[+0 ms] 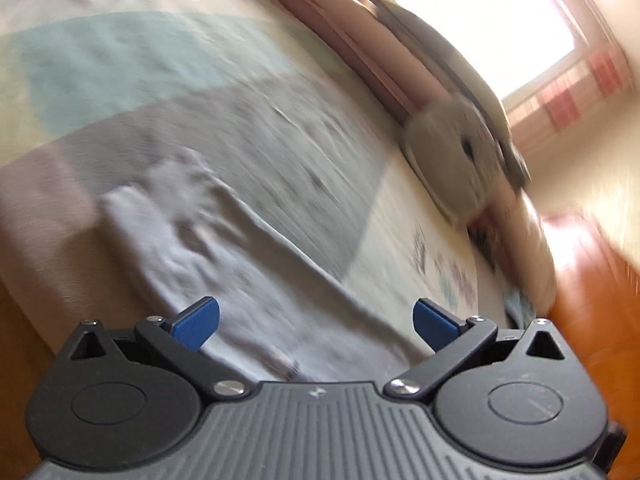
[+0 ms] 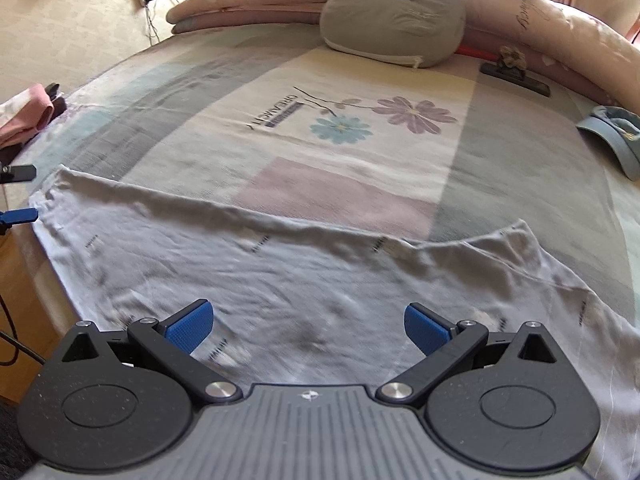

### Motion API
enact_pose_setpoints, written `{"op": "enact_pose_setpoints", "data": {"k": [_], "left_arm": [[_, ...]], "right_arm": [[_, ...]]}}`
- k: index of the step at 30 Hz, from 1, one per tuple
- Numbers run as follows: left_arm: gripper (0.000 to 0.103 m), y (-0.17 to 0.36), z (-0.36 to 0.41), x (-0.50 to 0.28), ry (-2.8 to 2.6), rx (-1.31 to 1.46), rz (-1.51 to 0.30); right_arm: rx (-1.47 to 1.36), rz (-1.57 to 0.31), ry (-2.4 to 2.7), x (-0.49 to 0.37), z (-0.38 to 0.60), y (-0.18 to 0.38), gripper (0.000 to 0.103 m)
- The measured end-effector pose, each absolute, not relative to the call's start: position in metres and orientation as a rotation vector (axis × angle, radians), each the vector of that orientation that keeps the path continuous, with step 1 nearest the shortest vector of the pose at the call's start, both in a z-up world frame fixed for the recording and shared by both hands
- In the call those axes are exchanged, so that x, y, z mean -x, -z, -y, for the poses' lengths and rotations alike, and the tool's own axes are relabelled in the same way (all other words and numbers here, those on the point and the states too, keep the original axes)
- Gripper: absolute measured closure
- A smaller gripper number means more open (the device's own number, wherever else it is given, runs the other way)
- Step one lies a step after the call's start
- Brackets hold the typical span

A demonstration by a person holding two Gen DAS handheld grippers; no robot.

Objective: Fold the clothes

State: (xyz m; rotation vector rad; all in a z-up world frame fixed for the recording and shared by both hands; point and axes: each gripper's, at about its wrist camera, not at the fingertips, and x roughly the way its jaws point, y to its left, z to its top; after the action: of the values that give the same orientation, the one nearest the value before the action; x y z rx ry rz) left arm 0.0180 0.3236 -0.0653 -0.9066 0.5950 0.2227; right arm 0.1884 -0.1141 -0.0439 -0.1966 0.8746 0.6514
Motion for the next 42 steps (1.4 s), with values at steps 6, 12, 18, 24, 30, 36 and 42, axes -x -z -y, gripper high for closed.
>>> {"op": "enact_pose_setpoints", "data": {"k": [6,12,18,24,30,36,42], "left_arm": [[0.001,0.077,-0.349,-0.007,-0.35,1.061,-0.621],[0.001,0.089,-0.364,-0.006,-0.366,1.18,-0.608],[0.001,0.099,-0.38,-0.01,-0.363,1.26,-0.574],[0.001,0.102,-0.391,-0.018,-0.37,1.278,-0.562],[0.001,0.103,-0.395,-0.021,-0.369,1.28,-0.554],[0.001,0.107,-0.391,-0.02,-0.333,1.337,-0.552],[0.001,0.125,-0.393,-0.018,-0.262,1.485,-0.489]], "right_arm": [[0.188,-0.873,-0.677,-0.194,0.101,0.038,0.0],[0.193,-0.871,-0.703,-0.195,0.087,0.036,0.0],[0.215,-0.867,-0.701,-0.193,0.079,0.034,0.0],[0.227,-0.863,-0.669,-0.189,0.08,0.032,0.0],[0.219,-0.868,-0.651,-0.188,0.082,0.033,0.0],[0.24,-0.871,-0.665,-0.186,0.075,0.034,0.0],[0.246,-0.877,-0.665,-0.185,0.071,0.033,0.0]]}}
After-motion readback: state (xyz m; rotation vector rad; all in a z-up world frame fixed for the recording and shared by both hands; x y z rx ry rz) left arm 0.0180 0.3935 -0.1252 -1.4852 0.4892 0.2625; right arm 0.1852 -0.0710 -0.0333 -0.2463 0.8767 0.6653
